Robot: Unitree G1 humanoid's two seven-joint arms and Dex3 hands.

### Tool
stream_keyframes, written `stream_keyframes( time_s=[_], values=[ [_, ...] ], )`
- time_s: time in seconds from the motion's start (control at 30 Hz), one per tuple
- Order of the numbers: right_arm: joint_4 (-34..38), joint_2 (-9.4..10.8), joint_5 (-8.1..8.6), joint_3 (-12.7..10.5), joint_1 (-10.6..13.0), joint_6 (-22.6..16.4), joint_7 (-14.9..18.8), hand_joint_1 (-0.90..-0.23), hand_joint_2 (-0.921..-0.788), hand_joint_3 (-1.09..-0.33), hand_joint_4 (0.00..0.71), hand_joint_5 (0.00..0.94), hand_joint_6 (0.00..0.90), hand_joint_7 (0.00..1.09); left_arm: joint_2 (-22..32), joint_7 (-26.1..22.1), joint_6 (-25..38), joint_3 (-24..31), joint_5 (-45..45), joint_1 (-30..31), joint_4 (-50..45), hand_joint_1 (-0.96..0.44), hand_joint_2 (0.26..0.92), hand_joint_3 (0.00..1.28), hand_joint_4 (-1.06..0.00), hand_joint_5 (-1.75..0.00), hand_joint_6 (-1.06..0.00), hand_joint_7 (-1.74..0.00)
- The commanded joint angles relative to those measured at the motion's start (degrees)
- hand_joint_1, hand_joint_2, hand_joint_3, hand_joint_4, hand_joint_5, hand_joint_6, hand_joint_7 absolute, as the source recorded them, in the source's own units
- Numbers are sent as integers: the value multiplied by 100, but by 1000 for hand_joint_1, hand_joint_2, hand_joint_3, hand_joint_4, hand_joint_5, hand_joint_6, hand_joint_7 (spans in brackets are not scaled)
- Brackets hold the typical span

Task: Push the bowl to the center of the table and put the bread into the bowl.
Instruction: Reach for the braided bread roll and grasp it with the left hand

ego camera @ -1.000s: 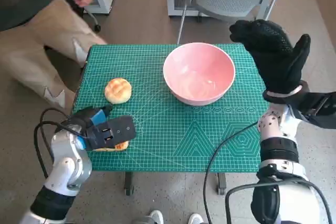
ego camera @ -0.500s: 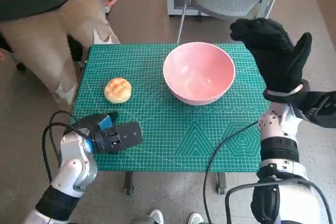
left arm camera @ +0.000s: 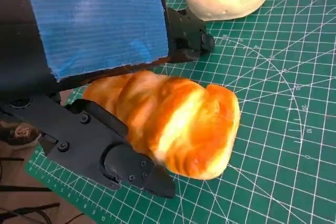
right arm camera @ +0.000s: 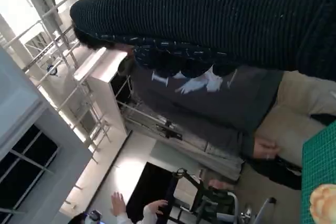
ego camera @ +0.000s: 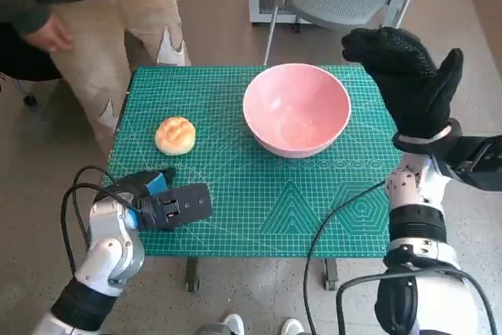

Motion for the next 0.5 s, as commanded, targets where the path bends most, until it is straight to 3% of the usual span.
stream_keyframes(
  time_s=[0.03,0.1,0.13,0.2,0.3,0.33,0.37,0.4,0.5],
  values=[
    [56,-14,-43,31,87,59,-2,-708,-921,-687,152,1,207,21,22,-35,22,-109,-36,83,104,-162,805,7,-266,-500,-379,-10],
    [57,-14,-41,33,85,56,3,-708,-921,-687,153,1,207,22,2,41,2,-125,-53,35,268,-125,816,7,-203,-824,-401,-11],
    [52,-15,-38,33,86,58,6,-708,-921,-686,153,1,208,22,2,78,0,-135,-47,10,341,-96,822,6,-168,-1077,-423,-13],
    [49,-18,-33,33,84,61,9,-708,-921,-685,153,1,208,22,10,138,0,-154,-32,-24,430,175,855,137,-416,-1236,-520,-47],
    [43,-23,-33,35,80,59,7,-708,-921,-684,154,1,208,23,13,222,8,-184,8,-50,488,295,779,353,-524,-1330,-648,-143],
    [33,-23,-29,35,81,62,9,-708,-921,-684,154,1,209,23,13,253,22,-204,49,-42,476,330,725,480,-543,-1383,-675,-244],
    [29,-23,-27,35,80,64,9,-708,-921,-684,154,1,209,23,14,276,31,-217,75,-38,471,212,745,472,-526,-1389,-613,-648],
    [27,-22,-26,35,79,66,9,-708,-921,-684,155,2,209,23,14,289,36,-226,90,-36,468,137,762,467,-508,-1400,-566,-913],
    [25,-19,-30,39,77,58,2,-708,-921,-683,155,2,209,24,13,330,65,-251,141,-5,416,58,779,463,-490,-1410,-516,-1193]
  ],
)
